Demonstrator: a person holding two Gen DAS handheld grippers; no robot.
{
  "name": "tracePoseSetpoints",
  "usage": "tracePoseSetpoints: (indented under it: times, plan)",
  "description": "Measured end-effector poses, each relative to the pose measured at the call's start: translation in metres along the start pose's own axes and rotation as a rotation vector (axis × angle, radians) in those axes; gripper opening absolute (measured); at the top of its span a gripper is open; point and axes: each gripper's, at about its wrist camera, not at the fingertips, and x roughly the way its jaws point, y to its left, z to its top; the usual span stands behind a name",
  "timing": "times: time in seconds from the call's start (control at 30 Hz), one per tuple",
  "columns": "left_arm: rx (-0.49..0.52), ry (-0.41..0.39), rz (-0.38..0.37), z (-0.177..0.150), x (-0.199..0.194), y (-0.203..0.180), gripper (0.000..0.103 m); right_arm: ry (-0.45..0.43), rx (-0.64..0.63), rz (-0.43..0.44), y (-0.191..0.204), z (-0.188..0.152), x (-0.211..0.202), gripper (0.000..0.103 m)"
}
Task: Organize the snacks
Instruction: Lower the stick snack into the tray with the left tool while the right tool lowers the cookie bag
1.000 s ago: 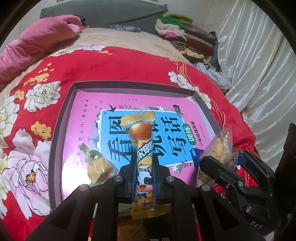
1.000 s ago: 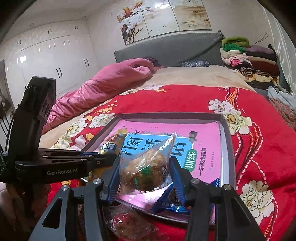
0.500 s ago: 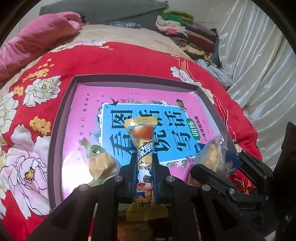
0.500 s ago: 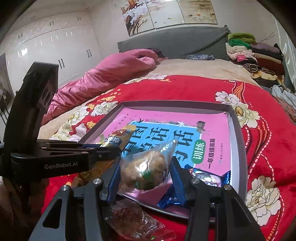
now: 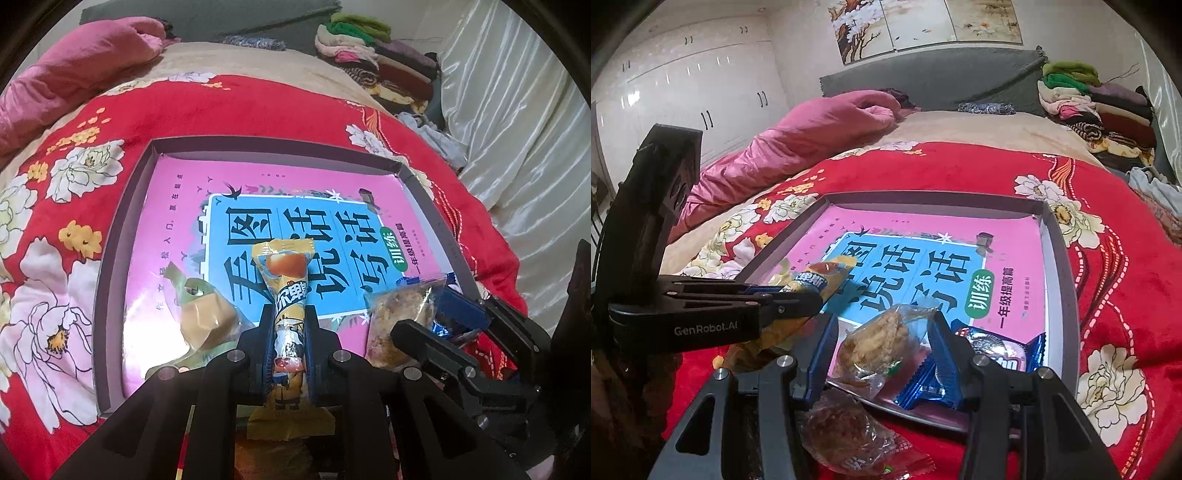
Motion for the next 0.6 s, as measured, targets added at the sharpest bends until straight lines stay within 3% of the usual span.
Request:
tracePoseSetpoints:
  times: [0.6]
  plan:
    - [0.003, 0.002, 0.015, -0.0006, -0.0024, 0.0007, 0.017, -0.010, -0.004, -0.058, -0.0053, 0.0000, -0.0032, 0.051]
